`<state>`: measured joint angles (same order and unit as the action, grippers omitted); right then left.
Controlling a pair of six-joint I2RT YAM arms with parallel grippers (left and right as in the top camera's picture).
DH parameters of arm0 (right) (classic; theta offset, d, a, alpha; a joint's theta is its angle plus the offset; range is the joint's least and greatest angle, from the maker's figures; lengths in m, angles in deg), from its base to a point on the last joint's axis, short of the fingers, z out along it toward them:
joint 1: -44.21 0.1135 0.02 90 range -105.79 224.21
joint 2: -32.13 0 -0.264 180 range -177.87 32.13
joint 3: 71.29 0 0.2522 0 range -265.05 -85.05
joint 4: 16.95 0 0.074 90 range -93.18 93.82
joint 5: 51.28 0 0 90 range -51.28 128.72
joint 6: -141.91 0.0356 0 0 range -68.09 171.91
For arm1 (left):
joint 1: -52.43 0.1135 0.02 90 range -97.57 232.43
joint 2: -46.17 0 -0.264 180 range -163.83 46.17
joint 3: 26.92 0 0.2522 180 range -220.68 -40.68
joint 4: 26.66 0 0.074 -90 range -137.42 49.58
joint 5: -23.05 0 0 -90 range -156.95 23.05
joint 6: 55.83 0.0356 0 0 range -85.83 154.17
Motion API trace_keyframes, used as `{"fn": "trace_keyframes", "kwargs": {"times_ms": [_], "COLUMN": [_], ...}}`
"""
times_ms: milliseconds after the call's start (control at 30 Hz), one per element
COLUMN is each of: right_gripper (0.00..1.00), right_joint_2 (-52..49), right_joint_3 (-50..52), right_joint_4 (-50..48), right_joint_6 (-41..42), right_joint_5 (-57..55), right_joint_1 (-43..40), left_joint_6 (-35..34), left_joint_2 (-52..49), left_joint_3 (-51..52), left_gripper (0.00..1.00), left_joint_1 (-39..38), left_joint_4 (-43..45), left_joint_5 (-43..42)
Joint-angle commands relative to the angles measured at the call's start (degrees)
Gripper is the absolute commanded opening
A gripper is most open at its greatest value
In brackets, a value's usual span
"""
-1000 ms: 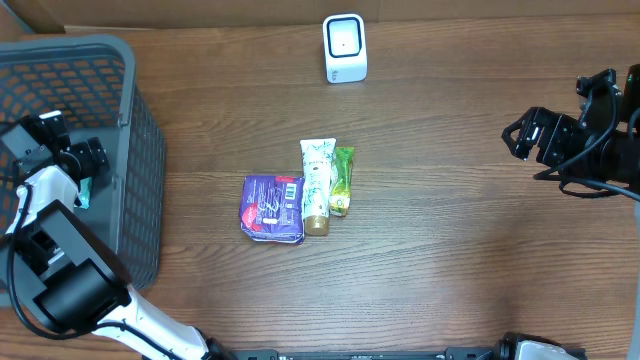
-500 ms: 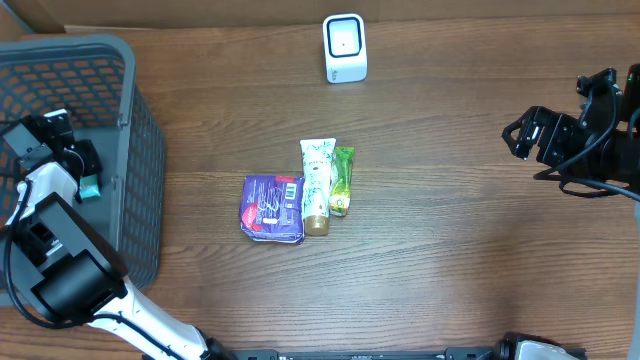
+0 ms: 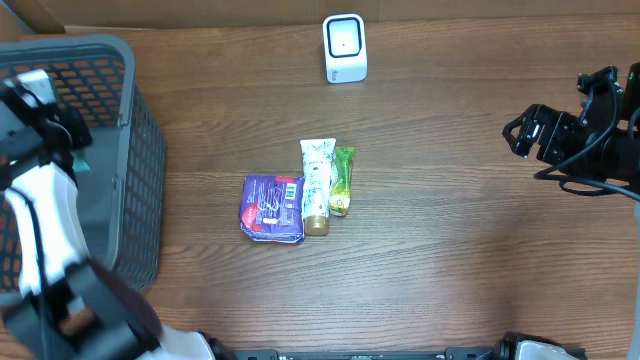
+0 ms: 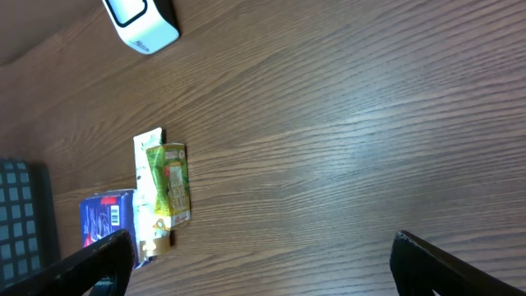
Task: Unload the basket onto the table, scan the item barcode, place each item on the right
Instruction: 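Lower the left gripper into the basket and grasp the mint wipes pack, then lift the wipes pack out and drop it right of the tubes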
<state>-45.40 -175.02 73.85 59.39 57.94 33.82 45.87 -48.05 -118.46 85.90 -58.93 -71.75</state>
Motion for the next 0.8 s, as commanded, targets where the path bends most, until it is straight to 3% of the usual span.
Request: {"fn": "trace_keyframes", "kwargs": {"times_ms": [0, 200, 333, 367, 600, 767], "right_gripper": [1.00, 1.00, 1.00, 1.00, 1.00, 1.00], "right_joint_2": [0.3, 0.3, 0.3, 0.3, 0.3, 0.3], "right_joint_3": [-1.1, -1.1, -1.1, -1.1, -1.1, -1.1], "right_joint_4": [-0.4, -0.6, -0.9, -0.8, -0.9, -0.7], "right_joint_6": [0.0, 0.0, 0.0, 0.0, -0.1, -0.1], "right_joint_5": [0.0, 0.2, 0.2, 0.2, 0.1, 0.1], "right_joint_1": [0.3, 0.3, 0.3, 0.3, 0.3, 0.3], "left_joint_6": [-3.0, -15.7, -32.9, -37.7, -38.1, -38.1], "left_joint_2": [12.4, 23.6, 23.8, 21.7, 7.1, -6.7], "left_joint_3": [-3.7, -3.8, -3.4, -2.5, -0.6, -0.6], "left_gripper": [0.04, 0.04, 0.04, 0.04, 0.04, 0.04], "left_joint_1": [-3.6, -15.4, -28.7, -36.1, -58.1, -68.0], "left_joint_4": [-2.9, -11.9, -20.6, -22.6, -22.8, -17.3], "left_joint_5": [-0.8, -0.9, -1.2, -1.2, 2.4, 3.9]}}
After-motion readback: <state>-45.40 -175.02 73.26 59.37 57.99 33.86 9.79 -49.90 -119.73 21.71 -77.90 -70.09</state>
